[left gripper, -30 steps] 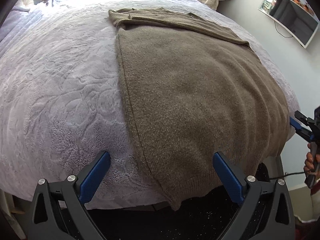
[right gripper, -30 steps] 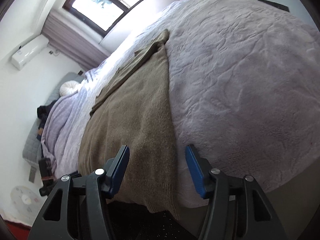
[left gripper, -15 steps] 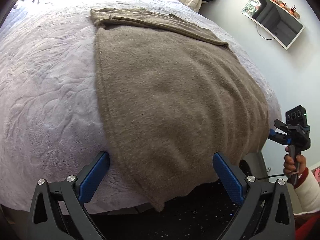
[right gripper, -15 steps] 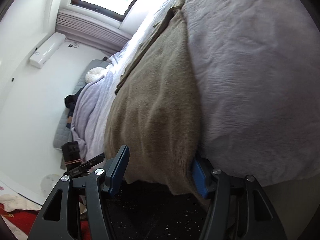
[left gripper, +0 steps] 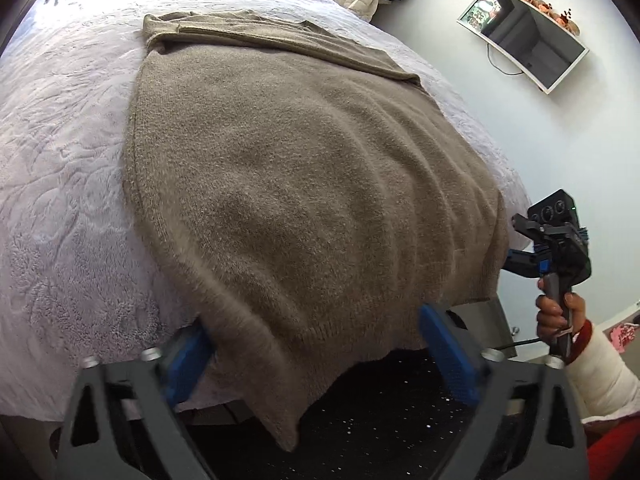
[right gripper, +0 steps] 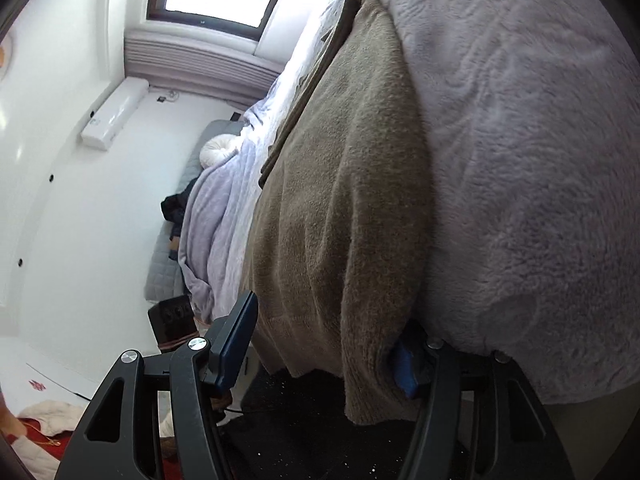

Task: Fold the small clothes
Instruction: 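Grasp the sweater hem with the left tool while the right tool grasps the hem too, then lift the hem with both tools and fold it up toward the collar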

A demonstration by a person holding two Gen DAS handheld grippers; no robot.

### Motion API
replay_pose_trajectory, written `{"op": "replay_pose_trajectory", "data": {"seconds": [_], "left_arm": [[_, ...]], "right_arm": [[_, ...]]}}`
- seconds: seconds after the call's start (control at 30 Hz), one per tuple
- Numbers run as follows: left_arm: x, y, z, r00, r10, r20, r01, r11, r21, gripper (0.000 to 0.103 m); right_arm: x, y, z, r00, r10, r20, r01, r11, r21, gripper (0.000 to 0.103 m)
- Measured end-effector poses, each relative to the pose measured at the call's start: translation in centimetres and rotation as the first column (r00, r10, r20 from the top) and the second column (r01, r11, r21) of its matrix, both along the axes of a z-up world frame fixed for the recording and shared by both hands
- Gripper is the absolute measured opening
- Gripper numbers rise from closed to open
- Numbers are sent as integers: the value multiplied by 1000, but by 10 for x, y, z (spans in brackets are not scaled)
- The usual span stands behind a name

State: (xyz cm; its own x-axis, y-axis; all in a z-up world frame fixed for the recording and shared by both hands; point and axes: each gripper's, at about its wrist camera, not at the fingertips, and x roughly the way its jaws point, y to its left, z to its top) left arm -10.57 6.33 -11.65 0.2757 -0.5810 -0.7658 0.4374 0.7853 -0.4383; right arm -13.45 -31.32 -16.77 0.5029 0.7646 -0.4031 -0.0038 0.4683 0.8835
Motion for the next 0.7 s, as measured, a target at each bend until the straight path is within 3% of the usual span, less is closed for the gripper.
{"op": "replay_pose_trajectory", "data": {"seconds": [0.2,0.4,0.43,0.47,0.5,0.53,0.57,0.63,0.7], "left_arm": [[2,-6,-2,1000,-12,-29,12,1000,4,86],[-1,-14,-6,999,42,-2,-42,998,51,84],[-2,-15,-5,998,57,17,-59,996,73,73],[-3,-14,-5,997,67,32,-69,993,97,61],[-4,-12,-5,996,75,41,-79,991,112,55],[-5,-7,-5,995,86,44,-90,989,117,41],[-3,-2,-5,995,96,35,-99,989,108,32],[1,10,-3,993,115,-3,-114,992,51,26],[4,21,4,991,130,-24,-131,991,-13,25]], "right_arm": [[3,7,-1,999,36,16,-36,999,16,65],[13,12,-8,998,60,-5,-60,998,27,64],[12,9,-7,998,61,-12,-61,998,18,62],[13,9,-7,998,62,-19,-62,998,1,52],[15,11,-6,997,64,-33,-65,997,-36,32],[15,13,-5,997,63,-42,-66,996,-66,21],[15,13,-5,997,60,-43,-63,996,-70,15],[12,12,-3,999,42,-13,-42,999,-5,15],[11,13,3,999,23,32,-25,997,76,15]]}}
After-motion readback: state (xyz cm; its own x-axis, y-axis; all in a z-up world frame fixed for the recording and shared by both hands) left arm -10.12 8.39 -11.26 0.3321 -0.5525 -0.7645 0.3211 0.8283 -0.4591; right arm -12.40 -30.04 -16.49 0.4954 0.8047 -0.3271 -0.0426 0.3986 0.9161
